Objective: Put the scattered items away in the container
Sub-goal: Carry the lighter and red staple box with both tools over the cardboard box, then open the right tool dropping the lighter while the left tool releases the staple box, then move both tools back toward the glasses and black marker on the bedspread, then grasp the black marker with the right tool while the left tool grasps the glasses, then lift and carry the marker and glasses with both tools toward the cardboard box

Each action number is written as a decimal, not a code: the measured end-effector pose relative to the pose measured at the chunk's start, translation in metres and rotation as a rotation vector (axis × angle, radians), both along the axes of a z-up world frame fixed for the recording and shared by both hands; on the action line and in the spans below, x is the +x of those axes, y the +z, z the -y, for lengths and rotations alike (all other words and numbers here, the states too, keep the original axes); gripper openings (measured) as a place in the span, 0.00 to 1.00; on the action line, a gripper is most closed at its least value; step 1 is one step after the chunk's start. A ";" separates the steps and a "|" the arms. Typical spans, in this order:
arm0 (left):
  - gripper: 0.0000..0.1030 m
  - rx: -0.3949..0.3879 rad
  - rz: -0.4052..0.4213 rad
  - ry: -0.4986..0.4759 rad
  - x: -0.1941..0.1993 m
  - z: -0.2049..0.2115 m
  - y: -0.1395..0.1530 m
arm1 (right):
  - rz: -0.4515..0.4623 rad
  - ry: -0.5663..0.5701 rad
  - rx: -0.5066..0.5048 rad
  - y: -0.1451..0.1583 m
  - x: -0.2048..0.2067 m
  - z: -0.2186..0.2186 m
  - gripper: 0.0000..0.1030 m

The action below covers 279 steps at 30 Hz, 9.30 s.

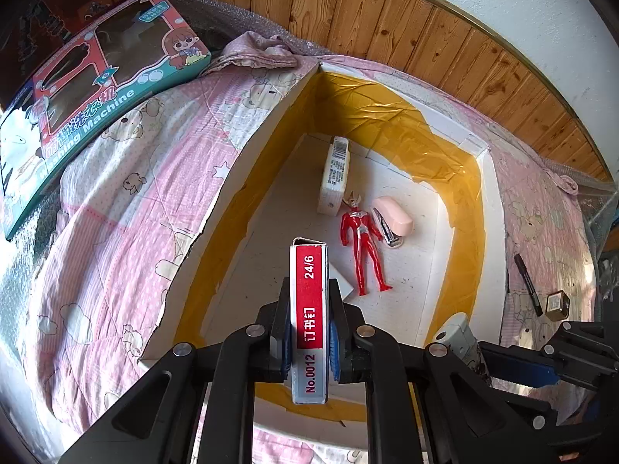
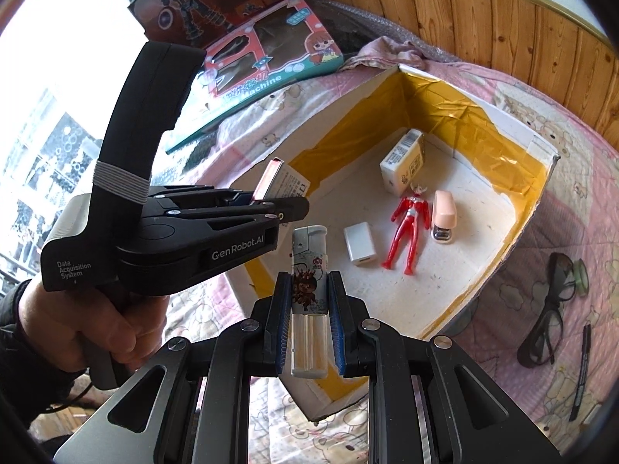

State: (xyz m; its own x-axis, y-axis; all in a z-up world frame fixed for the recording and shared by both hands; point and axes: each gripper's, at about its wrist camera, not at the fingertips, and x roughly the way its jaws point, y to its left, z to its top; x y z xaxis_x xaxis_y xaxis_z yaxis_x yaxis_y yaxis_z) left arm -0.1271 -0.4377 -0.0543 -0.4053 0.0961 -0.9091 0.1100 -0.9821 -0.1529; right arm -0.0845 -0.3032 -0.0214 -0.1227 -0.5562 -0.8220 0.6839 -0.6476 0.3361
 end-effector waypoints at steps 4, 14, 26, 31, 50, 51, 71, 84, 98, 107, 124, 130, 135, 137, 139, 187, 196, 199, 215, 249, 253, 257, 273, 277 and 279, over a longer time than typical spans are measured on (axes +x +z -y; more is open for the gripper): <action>0.15 -0.014 0.026 -0.013 -0.004 -0.002 -0.009 | -0.004 0.018 0.019 -0.008 0.000 0.004 0.19; 0.15 -0.049 0.087 -0.029 -0.010 -0.004 -0.031 | -0.011 0.058 0.051 -0.022 -0.001 0.010 0.19; 0.15 -0.056 0.169 -0.016 -0.018 0.008 -0.060 | 0.075 0.057 0.056 -0.043 -0.006 0.015 0.19; 0.15 -0.044 0.189 0.007 -0.021 0.014 -0.066 | 0.109 0.041 0.064 -0.052 -0.010 0.017 0.18; 0.38 0.055 0.102 0.090 0.009 0.026 -0.018 | 0.098 -0.069 -0.084 -0.014 -0.005 -0.040 0.30; 0.38 0.049 0.090 0.085 0.013 0.022 -0.012 | 0.100 -0.080 -0.096 -0.012 -0.003 -0.048 0.30; 0.38 0.048 -0.029 -0.215 0.038 -0.115 0.056 | 0.107 -0.369 -0.198 -0.005 0.027 -0.193 0.29; 0.40 0.058 0.015 -0.367 0.009 -0.196 0.046 | 0.113 -0.607 -0.214 -0.017 0.032 -0.288 0.29; 0.42 -0.036 0.046 -0.425 -0.047 -0.258 0.015 | 0.090 -0.687 -0.165 -0.026 -0.003 -0.326 0.31; 0.43 -0.032 0.143 -0.410 -0.084 -0.274 -0.028 | 0.099 -0.678 -0.095 -0.050 -0.052 -0.333 0.31; 0.50 0.070 0.294 -0.292 -0.136 -0.273 -0.118 | 0.174 -0.578 0.180 -0.137 -0.111 -0.309 0.31; 0.36 -0.007 0.239 -0.355 -0.138 -0.281 -0.115 | 0.143 -0.594 0.175 -0.140 -0.115 -0.312 0.14; 0.34 0.019 0.247 -0.351 -0.136 -0.277 -0.111 | 0.115 -0.580 0.205 -0.138 -0.113 -0.310 0.13; 0.34 0.030 0.246 -0.348 -0.132 -0.274 -0.106 | 0.152 -0.620 0.186 -0.136 -0.113 -0.315 0.13; 0.33 0.032 0.237 -0.354 -0.127 -0.272 -0.098 | 0.175 -0.655 0.147 -0.129 -0.108 -0.320 0.13; 0.32 -0.249 0.094 -0.648 0.022 -0.312 -0.023 | 0.172 -0.741 -0.090 -0.060 0.031 -0.312 0.13; 0.32 -0.190 0.043 -0.610 0.036 -0.300 0.001 | 0.140 -0.690 -0.068 -0.043 0.036 -0.292 0.13; 0.32 -0.168 0.028 -0.589 0.039 -0.291 0.007 | 0.129 -0.668 -0.058 -0.038 0.037 -0.283 0.13; 0.32 -0.065 -0.048 -0.465 0.049 -0.241 0.038 | 0.056 -0.534 -0.018 -0.005 0.031 -0.226 0.13; 0.32 0.047 -0.113 -0.112 0.053 -0.104 0.069 | -0.026 -0.227 -0.025 0.050 -0.002 -0.103 0.13; 0.32 0.059 -0.108 -0.064 0.050 -0.085 0.070 | -0.033 -0.203 -0.027 0.053 -0.011 -0.090 0.13; 0.32 0.071 -0.103 -0.031 0.043 -0.071 0.070 | -0.036 -0.186 -0.027 0.055 -0.023 -0.081 0.13; 0.32 0.096 -0.036 0.042 0.014 -0.049 0.046 | -0.022 -0.143 -0.004 0.043 -0.065 -0.053 0.13; 0.32 0.115 -0.003 0.058 0.010 -0.047 0.033 | -0.024 -0.137 0.004 0.040 -0.076 -0.048 0.13; 0.32 0.126 0.009 0.064 0.008 -0.046 0.028 | -0.023 -0.134 0.009 0.038 -0.082 -0.045 0.13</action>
State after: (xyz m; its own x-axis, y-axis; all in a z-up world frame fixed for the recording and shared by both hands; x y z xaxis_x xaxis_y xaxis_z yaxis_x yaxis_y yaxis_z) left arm -0.1195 -0.3922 -0.0267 -0.4058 0.1842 -0.8952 0.1738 -0.9461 -0.2734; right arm -0.1665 -0.2582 0.0165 -0.2146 -0.5264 -0.8227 0.5987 -0.7364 0.3150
